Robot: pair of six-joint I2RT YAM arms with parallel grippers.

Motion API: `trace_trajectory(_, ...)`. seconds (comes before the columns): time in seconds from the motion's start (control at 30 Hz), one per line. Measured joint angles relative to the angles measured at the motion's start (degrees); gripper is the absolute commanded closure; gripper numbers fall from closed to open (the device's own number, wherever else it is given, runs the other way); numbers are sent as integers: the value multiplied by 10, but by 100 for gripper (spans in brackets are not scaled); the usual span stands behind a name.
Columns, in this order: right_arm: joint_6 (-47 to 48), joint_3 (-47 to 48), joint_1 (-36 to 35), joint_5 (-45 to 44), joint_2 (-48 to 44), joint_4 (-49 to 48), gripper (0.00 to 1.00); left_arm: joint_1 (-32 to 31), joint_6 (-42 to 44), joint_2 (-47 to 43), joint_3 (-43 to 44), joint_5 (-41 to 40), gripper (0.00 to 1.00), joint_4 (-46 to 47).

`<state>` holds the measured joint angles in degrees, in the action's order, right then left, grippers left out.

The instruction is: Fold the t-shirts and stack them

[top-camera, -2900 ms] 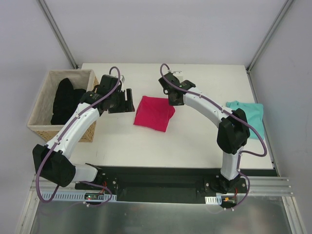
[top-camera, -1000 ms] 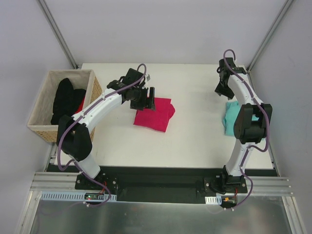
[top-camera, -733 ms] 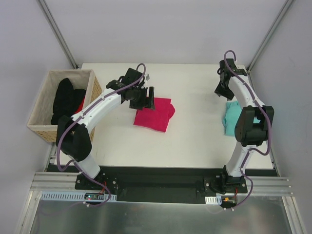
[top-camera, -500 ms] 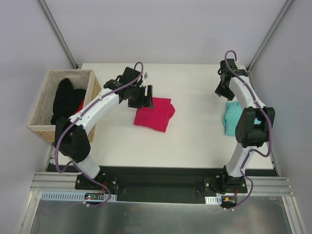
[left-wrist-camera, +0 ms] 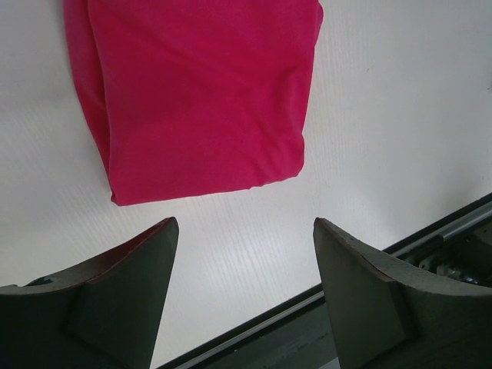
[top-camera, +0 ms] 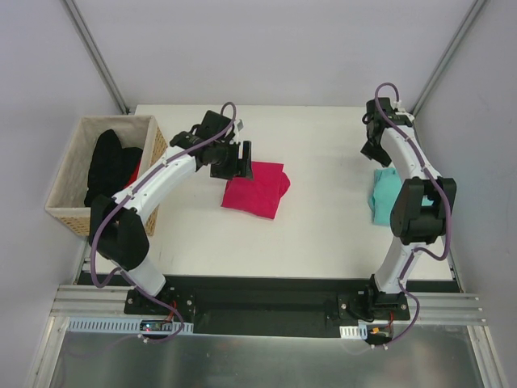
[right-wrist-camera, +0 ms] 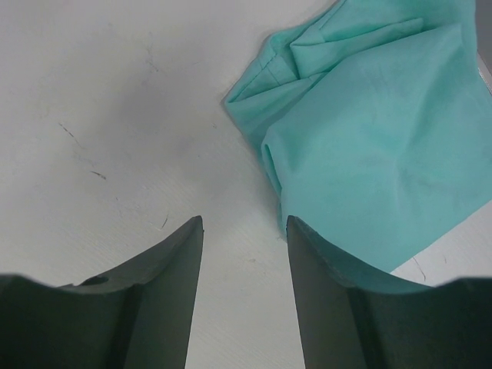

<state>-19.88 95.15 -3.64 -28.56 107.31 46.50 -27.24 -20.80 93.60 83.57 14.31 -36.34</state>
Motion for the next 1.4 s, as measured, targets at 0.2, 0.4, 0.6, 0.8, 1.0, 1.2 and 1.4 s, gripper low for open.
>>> trace_trajectory(0.2,-18,1,13,-10,0,4,60,7,5,-1,0,0,29,0)
trace_trajectory(0.4,-34,17,17,-41,2,14,99,17,7,-1,0,0,29,0)
trace_trajectory(0.6,-48,30,25,-60,6,27,99,22,7,-1,0,0,29,-1)
trace_trajectory(0.8,-68,10,27,-66,8,35,99,26,7,0,8,1,29,-2)
trace_trajectory(1.0,-80,-48,28,-67,8,29,99,27,9,0,11,1,31,-2)
trace_trajectory(1.2,-87,-78,49,-61,8,21,99,34,9,0,11,1,30,-2)
trace_trajectory(1.4,-103,-78,68,-67,7,22,99,37,9,0,10,1,30,-2)
